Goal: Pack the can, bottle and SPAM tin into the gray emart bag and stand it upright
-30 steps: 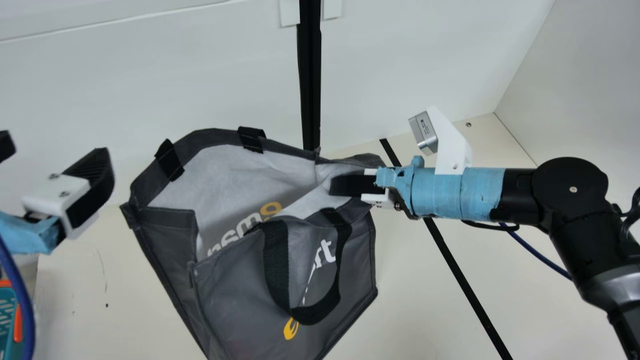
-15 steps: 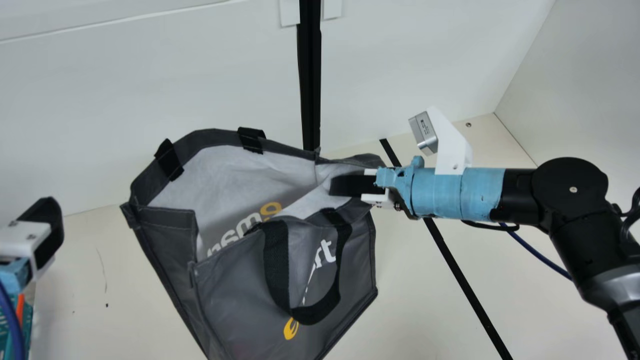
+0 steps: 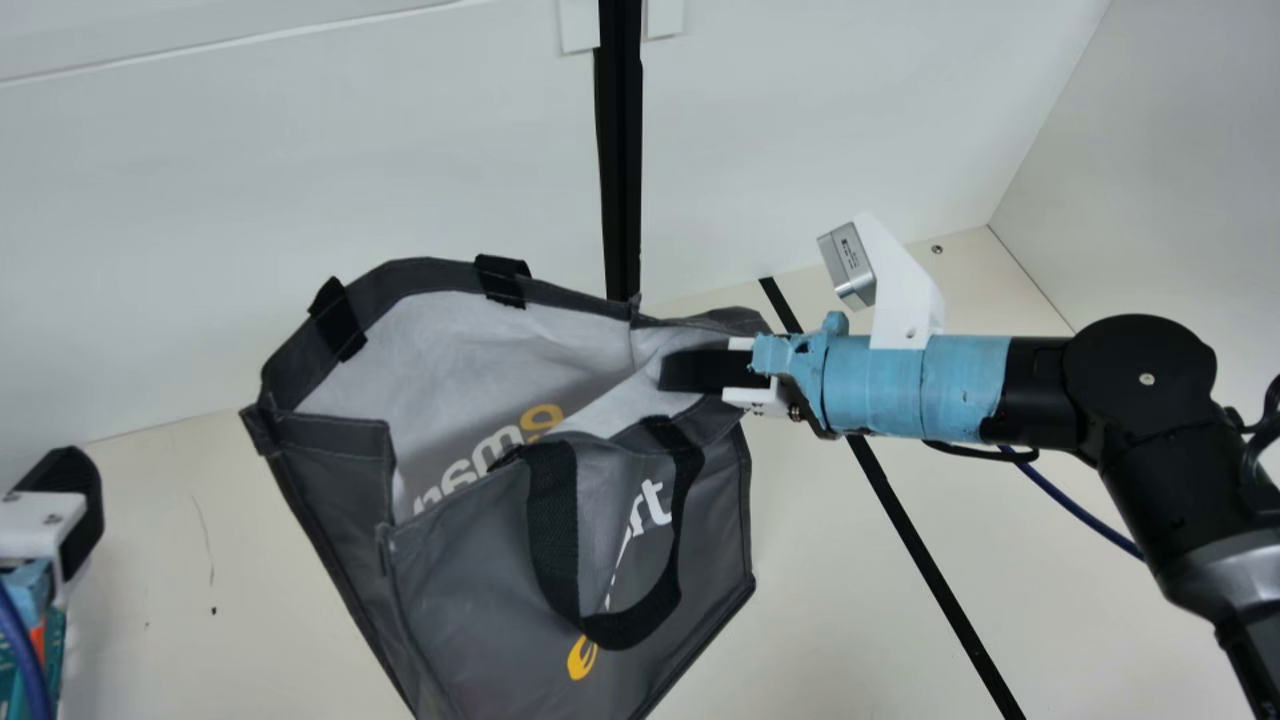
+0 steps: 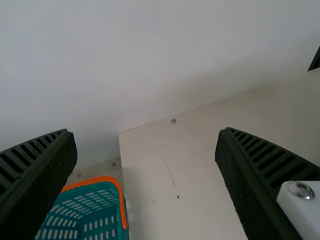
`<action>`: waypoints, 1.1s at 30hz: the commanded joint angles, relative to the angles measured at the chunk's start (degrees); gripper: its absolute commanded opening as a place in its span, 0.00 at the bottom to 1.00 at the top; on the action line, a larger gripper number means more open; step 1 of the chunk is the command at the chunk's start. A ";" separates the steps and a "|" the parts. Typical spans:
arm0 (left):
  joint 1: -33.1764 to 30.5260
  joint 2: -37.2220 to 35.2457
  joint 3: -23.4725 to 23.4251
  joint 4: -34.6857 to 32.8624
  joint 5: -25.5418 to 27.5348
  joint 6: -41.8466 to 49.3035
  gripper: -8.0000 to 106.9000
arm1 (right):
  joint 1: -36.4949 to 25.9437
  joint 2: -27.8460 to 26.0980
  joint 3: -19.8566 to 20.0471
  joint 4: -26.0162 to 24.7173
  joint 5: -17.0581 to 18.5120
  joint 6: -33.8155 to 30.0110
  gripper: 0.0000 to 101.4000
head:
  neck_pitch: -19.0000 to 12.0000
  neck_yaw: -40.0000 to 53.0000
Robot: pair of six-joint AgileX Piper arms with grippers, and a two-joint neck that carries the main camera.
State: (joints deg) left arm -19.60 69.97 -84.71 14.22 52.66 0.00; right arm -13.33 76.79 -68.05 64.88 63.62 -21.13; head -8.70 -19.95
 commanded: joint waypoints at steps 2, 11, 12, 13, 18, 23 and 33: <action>0.00 0.00 0.00 0.00 0.00 0.00 0.85 | -0.09 -1.25 -0.13 -1.28 -0.08 0.79 0.00 | -1.30 -0.05; 0.00 0.00 0.00 0.00 0.00 0.00 0.85 | -2.24 -1.94 -3.91 -5.14 -0.61 3.41 0.00 | -1.30 -0.05; 0.00 0.00 0.00 0.00 0.00 0.00 0.85 | -2.56 -2.02 -4.25 -5.64 -0.66 3.76 0.00 | -1.30 -0.05; 0.00 0.00 0.00 0.00 0.00 0.00 0.85 | -2.87 -2.11 -4.58 -6.16 -0.68 4.13 0.00 | -1.30 -0.05; 0.00 0.00 0.00 0.00 0.00 0.00 0.85 | -4.40 -2.55 -5.83 -8.83 -0.79 5.90 0.00 | -1.30 -0.05; 0.00 0.00 0.00 0.00 0.00 0.00 0.85 | -5.64 -2.91 -6.80 -11.75 -1.02 7.63 0.00 | -1.30 -0.05; 0.00 0.00 0.00 0.00 0.00 0.00 0.85 | -8.81 -2.55 -9.99 -18.01 -1.70 12.24 0.00 | -1.30 -0.05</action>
State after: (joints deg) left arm -19.60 69.97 -84.71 14.22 52.66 0.00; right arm -21.83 74.11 -77.75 47.72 62.34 -9.37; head -8.70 -19.86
